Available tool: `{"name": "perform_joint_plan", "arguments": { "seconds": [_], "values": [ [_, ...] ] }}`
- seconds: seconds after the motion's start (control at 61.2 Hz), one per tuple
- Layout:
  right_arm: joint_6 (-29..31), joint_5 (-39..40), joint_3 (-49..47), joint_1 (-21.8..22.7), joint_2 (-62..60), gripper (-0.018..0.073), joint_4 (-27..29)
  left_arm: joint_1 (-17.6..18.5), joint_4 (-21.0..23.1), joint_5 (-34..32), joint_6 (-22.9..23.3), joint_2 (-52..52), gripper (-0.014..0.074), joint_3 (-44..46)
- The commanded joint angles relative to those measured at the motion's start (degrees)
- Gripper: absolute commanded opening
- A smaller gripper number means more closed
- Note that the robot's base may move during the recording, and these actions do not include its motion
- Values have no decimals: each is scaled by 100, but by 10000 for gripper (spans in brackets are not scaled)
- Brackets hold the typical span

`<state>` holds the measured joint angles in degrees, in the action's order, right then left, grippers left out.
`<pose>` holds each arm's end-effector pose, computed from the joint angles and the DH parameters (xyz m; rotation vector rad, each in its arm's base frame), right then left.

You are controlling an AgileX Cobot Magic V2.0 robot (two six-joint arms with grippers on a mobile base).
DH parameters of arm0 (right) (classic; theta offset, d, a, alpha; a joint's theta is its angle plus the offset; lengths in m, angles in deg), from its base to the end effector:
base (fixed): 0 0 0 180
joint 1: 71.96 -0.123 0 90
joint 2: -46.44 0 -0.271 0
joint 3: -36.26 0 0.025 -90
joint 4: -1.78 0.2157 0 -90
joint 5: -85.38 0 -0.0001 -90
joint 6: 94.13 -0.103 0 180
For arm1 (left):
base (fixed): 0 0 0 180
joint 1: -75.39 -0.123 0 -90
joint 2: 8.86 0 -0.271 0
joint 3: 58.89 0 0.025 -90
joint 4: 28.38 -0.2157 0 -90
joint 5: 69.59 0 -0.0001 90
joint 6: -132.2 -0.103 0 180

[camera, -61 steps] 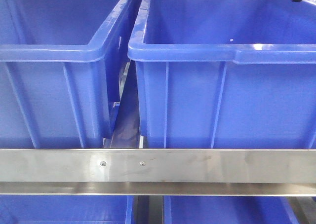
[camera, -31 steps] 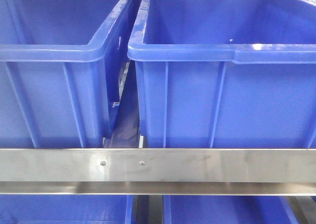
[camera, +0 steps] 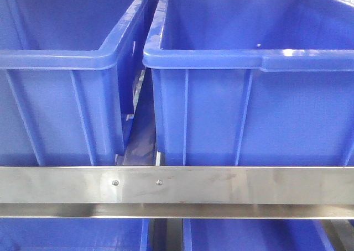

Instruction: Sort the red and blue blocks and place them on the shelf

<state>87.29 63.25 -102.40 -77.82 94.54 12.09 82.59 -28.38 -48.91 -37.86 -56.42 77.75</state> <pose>0.1288 0.0202 0.3145 -0.0061 1.9475 0.2276 0.1279 -0.0162 0.3065 -0.0467 1.9524 -0.1978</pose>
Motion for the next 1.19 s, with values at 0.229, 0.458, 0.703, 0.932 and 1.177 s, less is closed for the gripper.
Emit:
{"name": "perform_joint_plan", "arguments": {
  "seconds": [0.229,0.458,0.703,0.932,1.177],
  "values": [
    [47,457,84,-5,-241,71,26,23,-57,-742,12,419,144,-285],
    [47,451,84,-5,-241,71,26,23,-57,-794,12,419,144,-285],
    [47,451,84,-5,-241,71,26,32,-57,-794,12,419,144,-285],
    [47,451,84,-5,-241,70,26,32,-57,-794,12,419,144,-285],
    [47,451,84,-5,-241,70,26,32,-57,-794,12,419,144,-285]
  ]
}}
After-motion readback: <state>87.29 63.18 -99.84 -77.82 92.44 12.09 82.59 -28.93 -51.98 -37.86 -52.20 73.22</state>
